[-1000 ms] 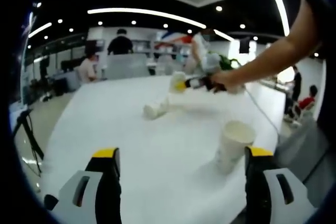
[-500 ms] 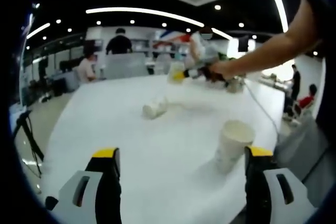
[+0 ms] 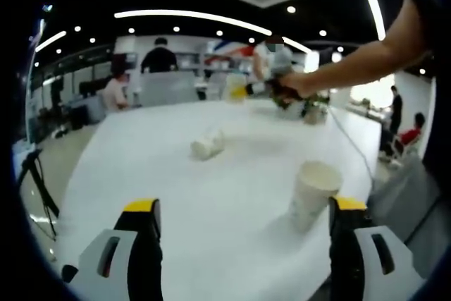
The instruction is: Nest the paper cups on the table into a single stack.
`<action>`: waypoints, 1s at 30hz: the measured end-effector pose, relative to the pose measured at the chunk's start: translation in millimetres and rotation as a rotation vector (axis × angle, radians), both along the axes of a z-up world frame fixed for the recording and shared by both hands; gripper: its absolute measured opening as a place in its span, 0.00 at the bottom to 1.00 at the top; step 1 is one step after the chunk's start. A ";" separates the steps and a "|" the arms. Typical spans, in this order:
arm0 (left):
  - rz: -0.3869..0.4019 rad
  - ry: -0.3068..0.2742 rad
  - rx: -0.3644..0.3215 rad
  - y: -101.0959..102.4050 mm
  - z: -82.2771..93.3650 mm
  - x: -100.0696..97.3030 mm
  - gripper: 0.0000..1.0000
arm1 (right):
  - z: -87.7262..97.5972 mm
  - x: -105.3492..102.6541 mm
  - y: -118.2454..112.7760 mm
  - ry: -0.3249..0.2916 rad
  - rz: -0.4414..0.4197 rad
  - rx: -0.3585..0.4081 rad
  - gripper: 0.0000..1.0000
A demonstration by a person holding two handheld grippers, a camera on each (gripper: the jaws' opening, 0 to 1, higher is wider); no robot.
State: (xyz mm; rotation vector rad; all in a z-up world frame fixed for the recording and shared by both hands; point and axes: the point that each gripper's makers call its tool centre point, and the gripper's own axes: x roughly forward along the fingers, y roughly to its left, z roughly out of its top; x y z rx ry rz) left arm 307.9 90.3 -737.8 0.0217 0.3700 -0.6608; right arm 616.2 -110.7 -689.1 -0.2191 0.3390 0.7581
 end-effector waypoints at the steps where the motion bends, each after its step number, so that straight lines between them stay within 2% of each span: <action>1: 0.004 -0.009 0.001 0.5 1.2 1.3 0.98 | 0.4 -0.8 0.5 0.003 0.002 0.004 0.35; 17: 0.006 -0.021 -0.029 -3.7 13.7 6.2 0.98 | 5.0 -11.2 -0.3 0.018 0.008 0.009 0.35; 30: 0.006 -0.039 -0.033 -4.4 24.6 3.5 0.98 | 15.5 -34.0 4.4 0.028 0.024 0.033 0.35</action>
